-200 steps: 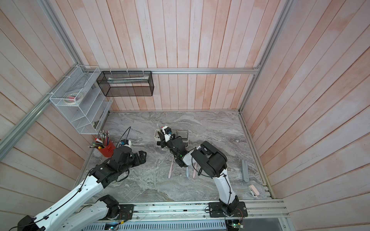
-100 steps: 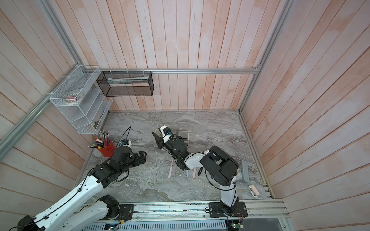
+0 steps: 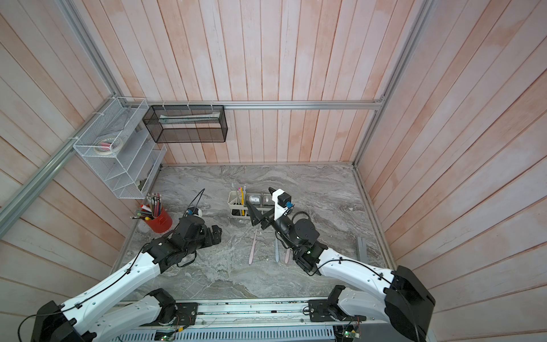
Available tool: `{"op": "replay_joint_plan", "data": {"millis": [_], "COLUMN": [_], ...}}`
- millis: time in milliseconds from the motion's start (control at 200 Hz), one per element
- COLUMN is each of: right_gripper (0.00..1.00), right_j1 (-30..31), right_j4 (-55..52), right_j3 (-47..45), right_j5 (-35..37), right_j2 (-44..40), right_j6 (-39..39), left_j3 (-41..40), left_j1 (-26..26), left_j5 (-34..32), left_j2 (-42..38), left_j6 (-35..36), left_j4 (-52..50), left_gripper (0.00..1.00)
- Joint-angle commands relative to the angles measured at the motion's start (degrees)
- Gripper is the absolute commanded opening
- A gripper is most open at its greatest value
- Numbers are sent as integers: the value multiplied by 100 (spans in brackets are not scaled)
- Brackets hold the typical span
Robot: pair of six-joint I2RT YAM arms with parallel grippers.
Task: Place the toothbrush into the toothbrush holder
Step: Pick up the toothbrush from the center of the board.
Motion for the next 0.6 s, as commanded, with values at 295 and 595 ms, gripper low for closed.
{"op": "replay_joint_plan", "data": {"millis": [295,595], "right_gripper": [98,98], "right_j1": [-11,-11], "right_j4": [-3548,-4636], "right_j3": [-437,-361], "right_j5": [999,1124], "right_j2": [-3208,-4380], "right_j6": [645,681], "left_j3": [1463,2485], "left_j1": [-1083,-1160], "left_j5": [-399,-309], "left_j2": [2363,4005], "left_j6": [-185,-48], "left_j4": [419,714], "left_gripper": [98,91]}}
